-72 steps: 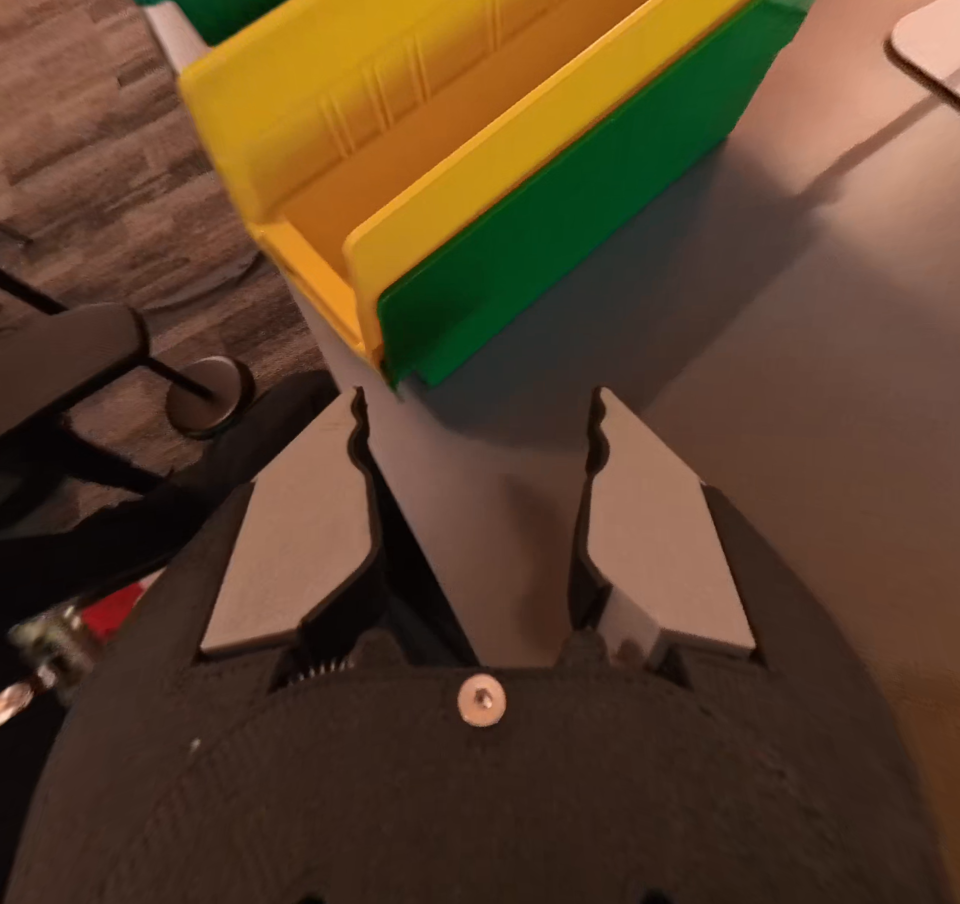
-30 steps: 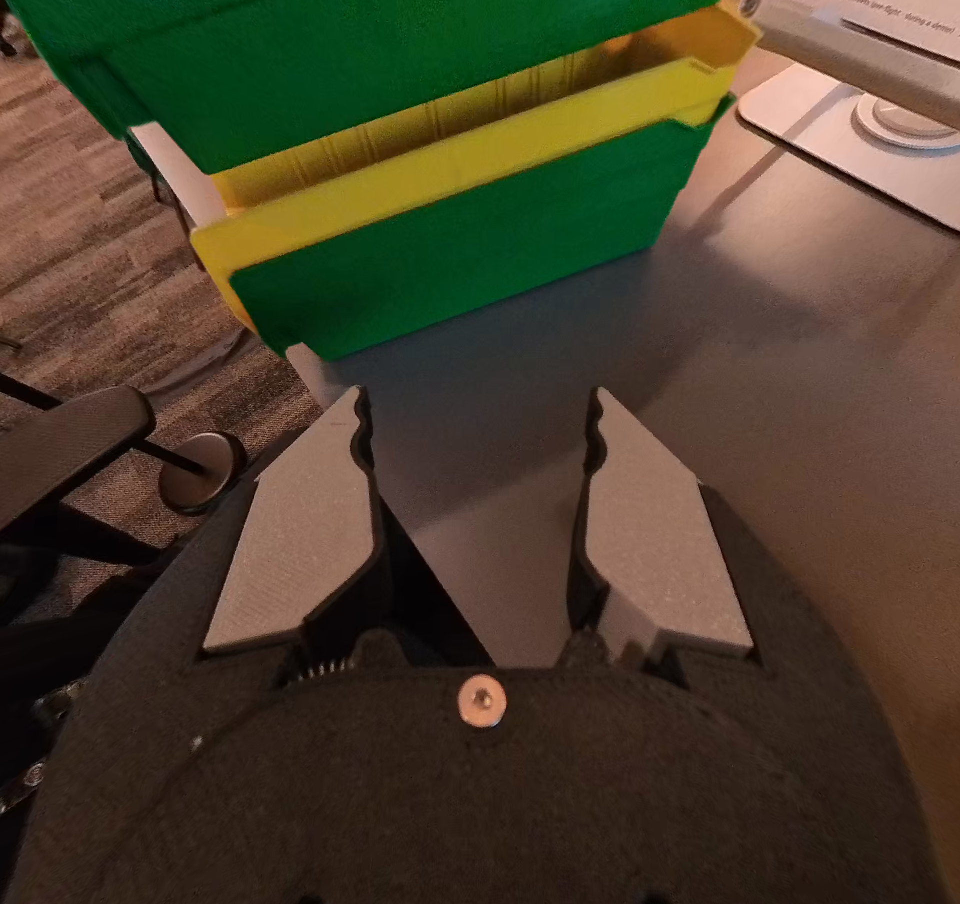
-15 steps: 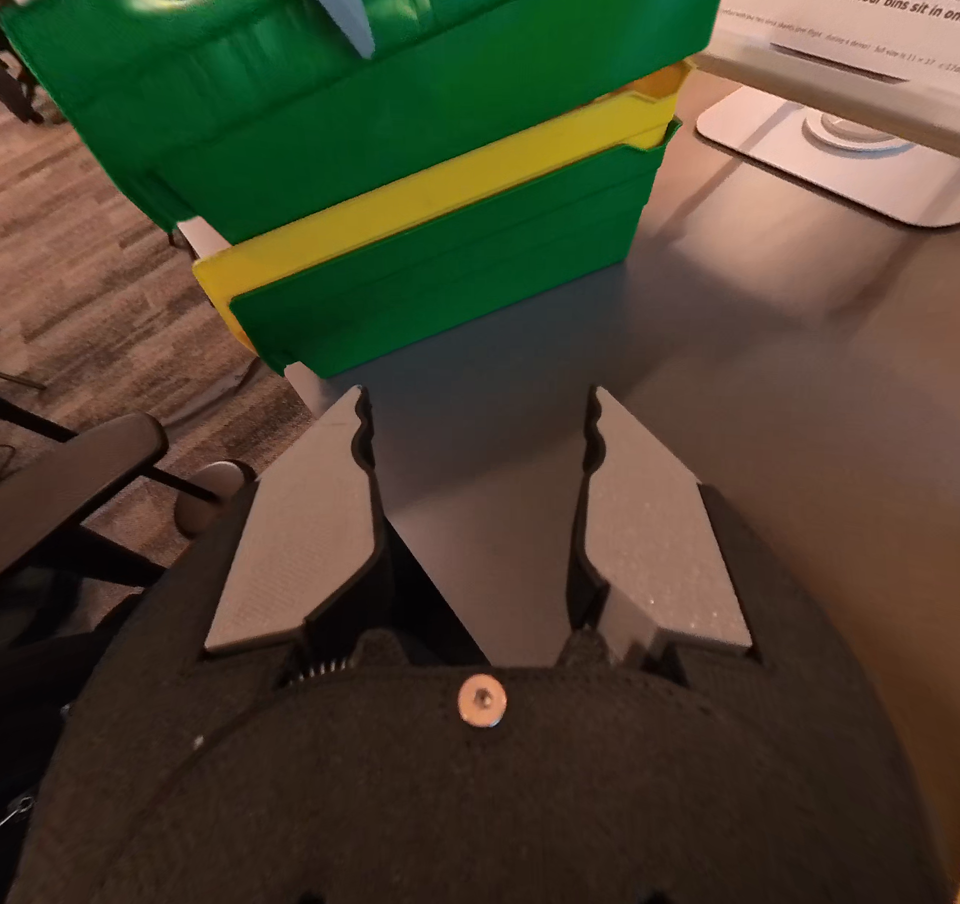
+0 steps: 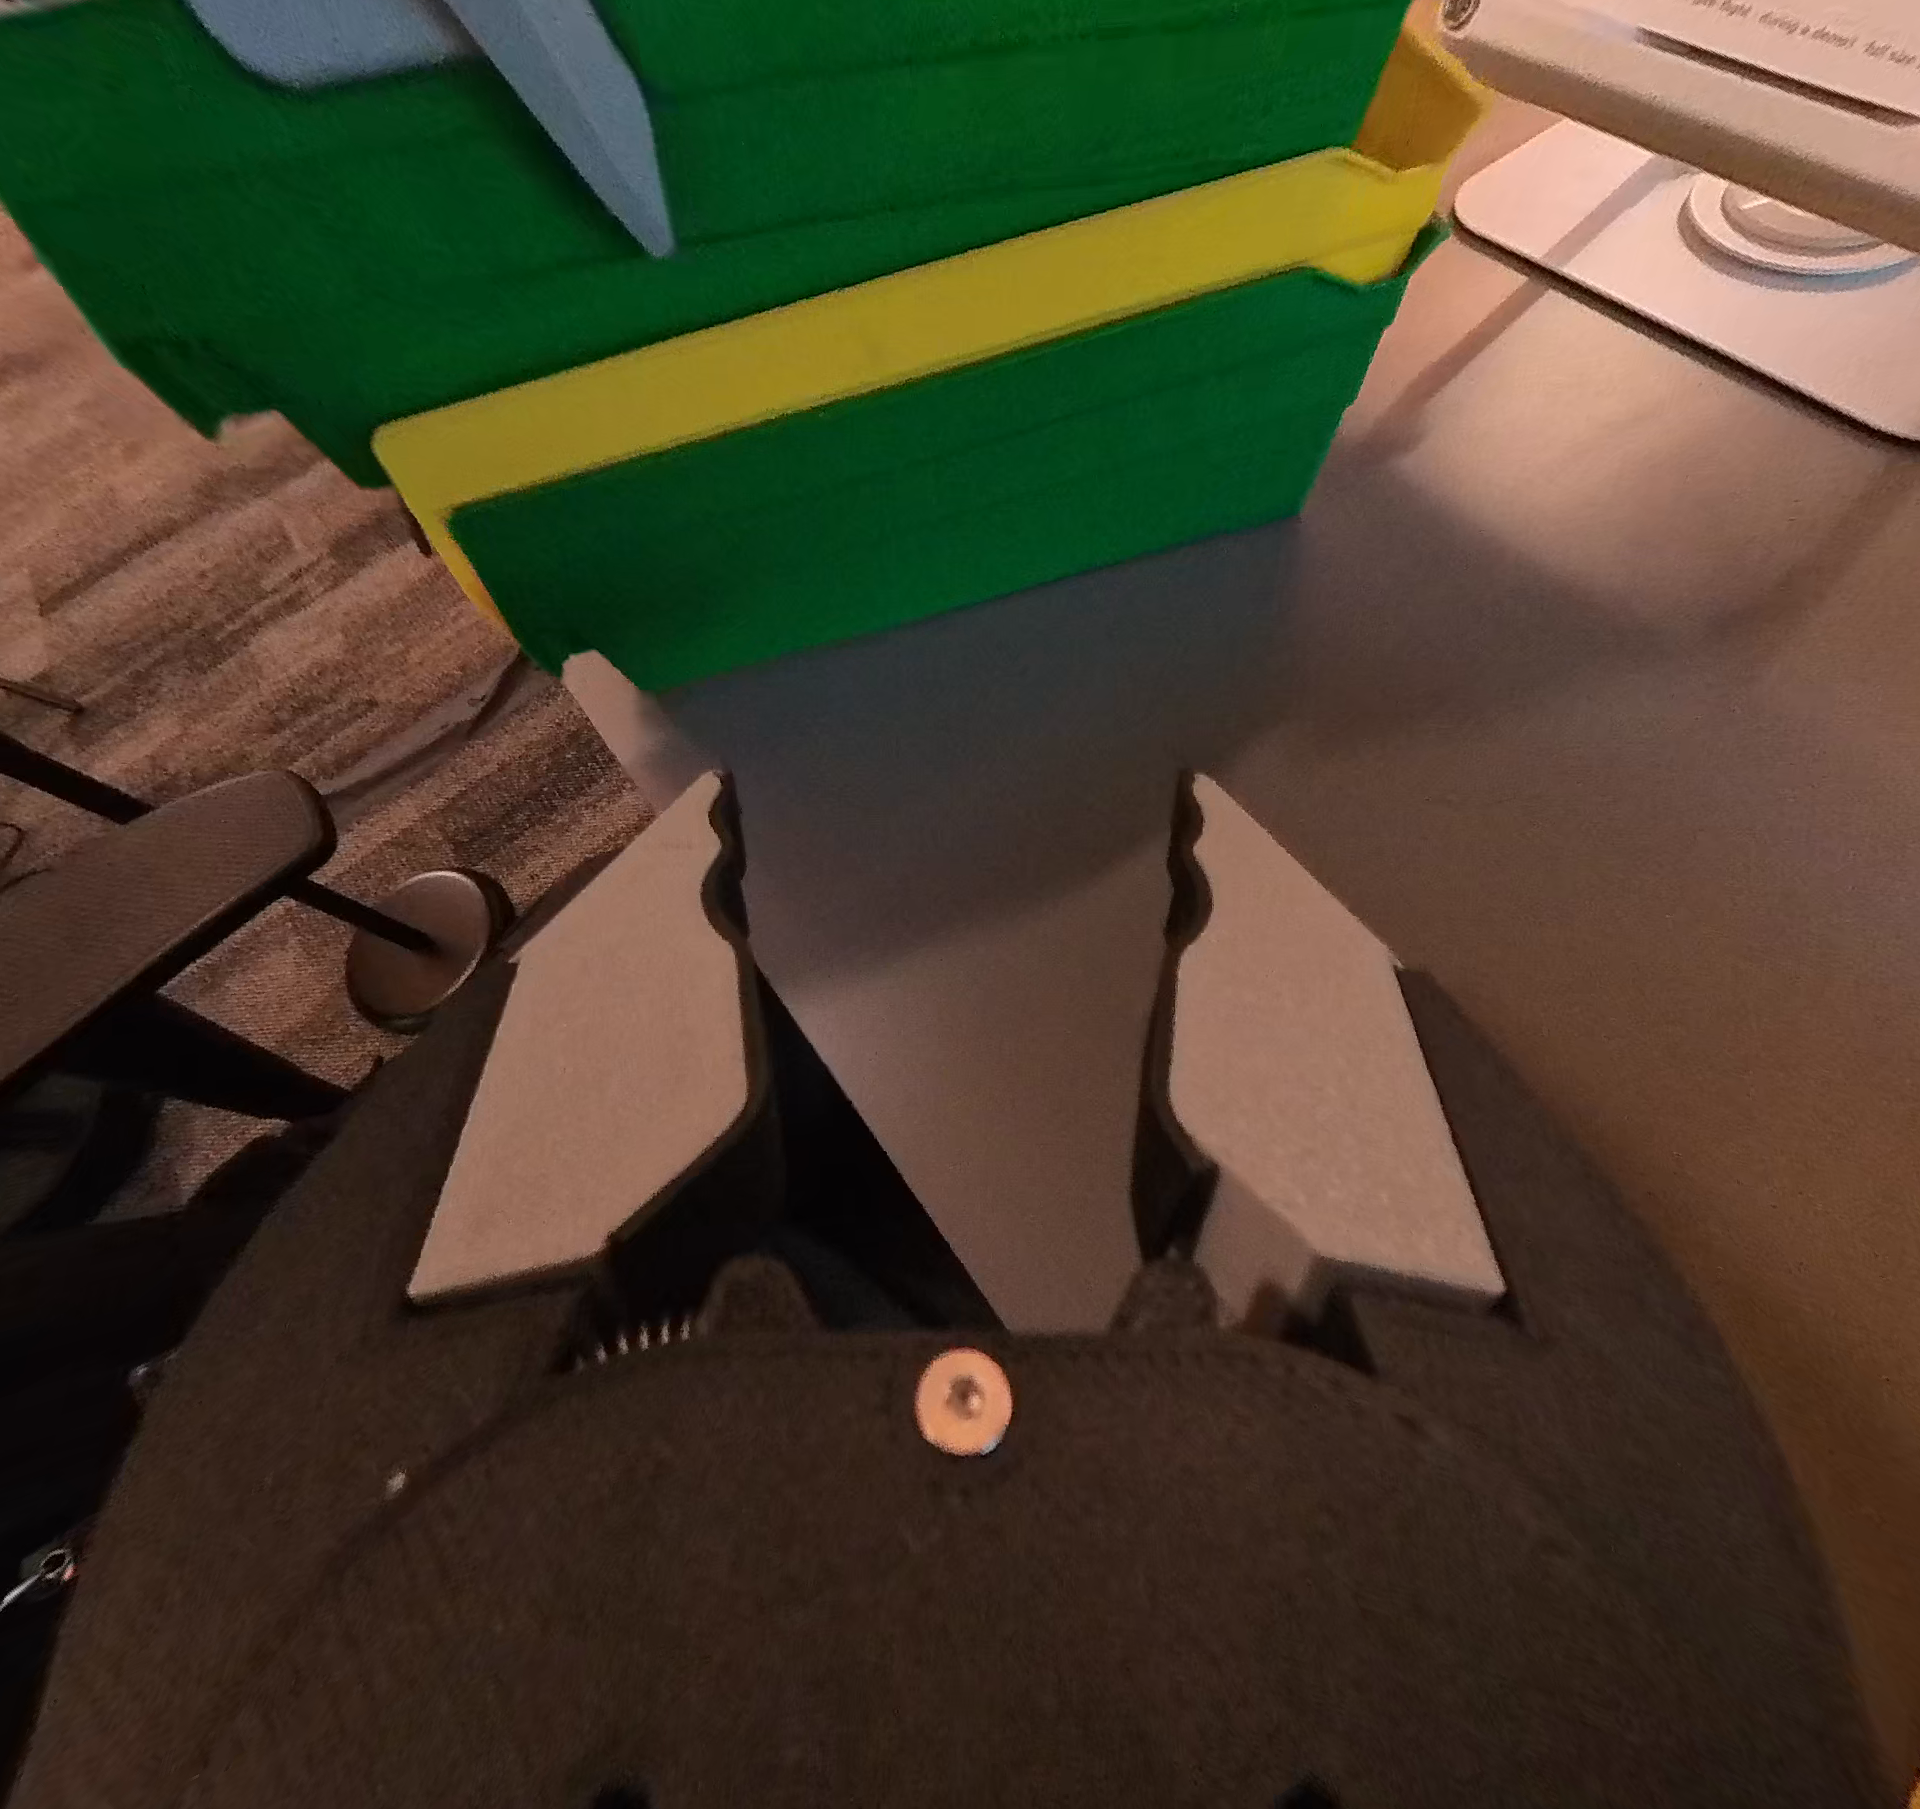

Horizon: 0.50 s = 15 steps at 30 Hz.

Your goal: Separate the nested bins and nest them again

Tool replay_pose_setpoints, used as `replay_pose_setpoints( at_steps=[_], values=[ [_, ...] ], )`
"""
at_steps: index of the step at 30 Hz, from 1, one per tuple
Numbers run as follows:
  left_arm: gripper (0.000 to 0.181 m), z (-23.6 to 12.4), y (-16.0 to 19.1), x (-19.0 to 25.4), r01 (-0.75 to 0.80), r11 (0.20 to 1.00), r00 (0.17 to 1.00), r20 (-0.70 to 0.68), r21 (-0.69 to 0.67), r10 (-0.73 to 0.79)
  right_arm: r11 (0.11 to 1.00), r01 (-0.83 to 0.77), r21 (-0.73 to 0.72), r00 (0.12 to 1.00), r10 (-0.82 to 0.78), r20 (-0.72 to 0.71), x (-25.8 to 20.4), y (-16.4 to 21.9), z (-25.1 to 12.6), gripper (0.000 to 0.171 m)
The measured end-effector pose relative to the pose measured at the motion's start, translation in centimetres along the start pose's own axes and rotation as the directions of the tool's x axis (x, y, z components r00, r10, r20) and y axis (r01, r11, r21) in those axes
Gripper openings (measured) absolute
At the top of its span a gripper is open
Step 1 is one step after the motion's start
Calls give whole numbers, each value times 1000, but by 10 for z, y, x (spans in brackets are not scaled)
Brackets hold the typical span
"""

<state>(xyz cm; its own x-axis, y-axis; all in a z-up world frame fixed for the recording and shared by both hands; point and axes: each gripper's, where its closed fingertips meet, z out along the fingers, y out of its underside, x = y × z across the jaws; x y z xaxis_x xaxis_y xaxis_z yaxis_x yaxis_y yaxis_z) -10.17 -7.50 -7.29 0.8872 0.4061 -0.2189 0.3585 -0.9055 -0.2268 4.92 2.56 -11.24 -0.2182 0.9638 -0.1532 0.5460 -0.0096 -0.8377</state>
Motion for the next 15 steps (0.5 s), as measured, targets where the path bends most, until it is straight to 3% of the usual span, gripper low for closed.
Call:
replay_pose_setpoints(
  at_steps=[7, 15],
  values=[
    [114, 20, 6, 6, 31, 999, 999, -37, 10, -30, 1000, -15, 3, 1000, 15, 4, 4, -1, 1, 80],
    [108, 28, -15, 8, -6, 998, 1000, -31, 60, 8, 1000, 18, -21, 1000, -18, -8, 0, 3, 3, 80]
  ],
)
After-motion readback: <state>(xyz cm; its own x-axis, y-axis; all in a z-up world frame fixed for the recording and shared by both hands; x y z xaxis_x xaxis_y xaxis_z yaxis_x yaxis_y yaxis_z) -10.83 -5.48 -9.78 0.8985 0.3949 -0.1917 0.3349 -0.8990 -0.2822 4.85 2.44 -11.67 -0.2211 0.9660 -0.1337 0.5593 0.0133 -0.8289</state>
